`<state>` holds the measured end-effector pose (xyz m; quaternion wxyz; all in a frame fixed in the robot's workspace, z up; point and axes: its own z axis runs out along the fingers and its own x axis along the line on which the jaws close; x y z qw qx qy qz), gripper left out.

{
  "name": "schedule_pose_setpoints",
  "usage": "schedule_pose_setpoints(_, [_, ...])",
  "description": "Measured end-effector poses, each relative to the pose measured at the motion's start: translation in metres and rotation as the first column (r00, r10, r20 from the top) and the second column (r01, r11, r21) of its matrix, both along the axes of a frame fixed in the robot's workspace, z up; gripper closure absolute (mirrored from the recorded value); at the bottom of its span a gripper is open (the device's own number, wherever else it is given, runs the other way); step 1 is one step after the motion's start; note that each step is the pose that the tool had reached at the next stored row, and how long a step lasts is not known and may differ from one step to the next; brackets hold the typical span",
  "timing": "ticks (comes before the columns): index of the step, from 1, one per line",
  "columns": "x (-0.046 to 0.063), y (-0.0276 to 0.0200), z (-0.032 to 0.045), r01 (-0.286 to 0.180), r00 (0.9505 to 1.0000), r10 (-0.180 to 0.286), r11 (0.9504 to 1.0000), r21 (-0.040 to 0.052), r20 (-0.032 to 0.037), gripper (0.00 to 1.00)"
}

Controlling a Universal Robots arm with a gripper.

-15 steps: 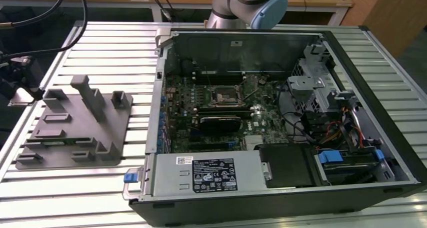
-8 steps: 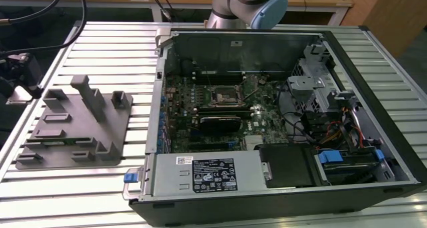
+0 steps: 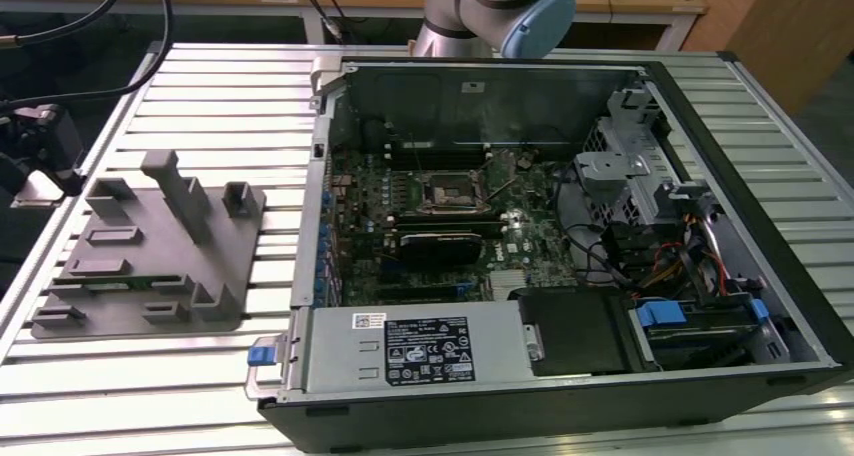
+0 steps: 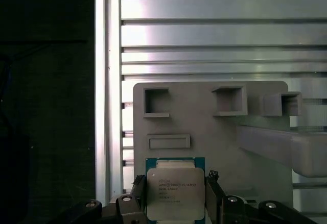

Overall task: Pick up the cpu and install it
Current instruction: 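Pick up the cpu and move it towards the insertion slot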

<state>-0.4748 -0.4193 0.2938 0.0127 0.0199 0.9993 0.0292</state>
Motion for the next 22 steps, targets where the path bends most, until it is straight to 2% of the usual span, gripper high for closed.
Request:
schedule_pose_setpoints(8, [0.003,0.0002,0.0008,0.0,1.0,0.0,1.0,-0.0001,-0.0002,0.45])
schedule_pose_setpoints(22, [0.004,0.0003,0.0283,0.0,1.0,0.0,1.0,0.0074,-0.0001,0.45])
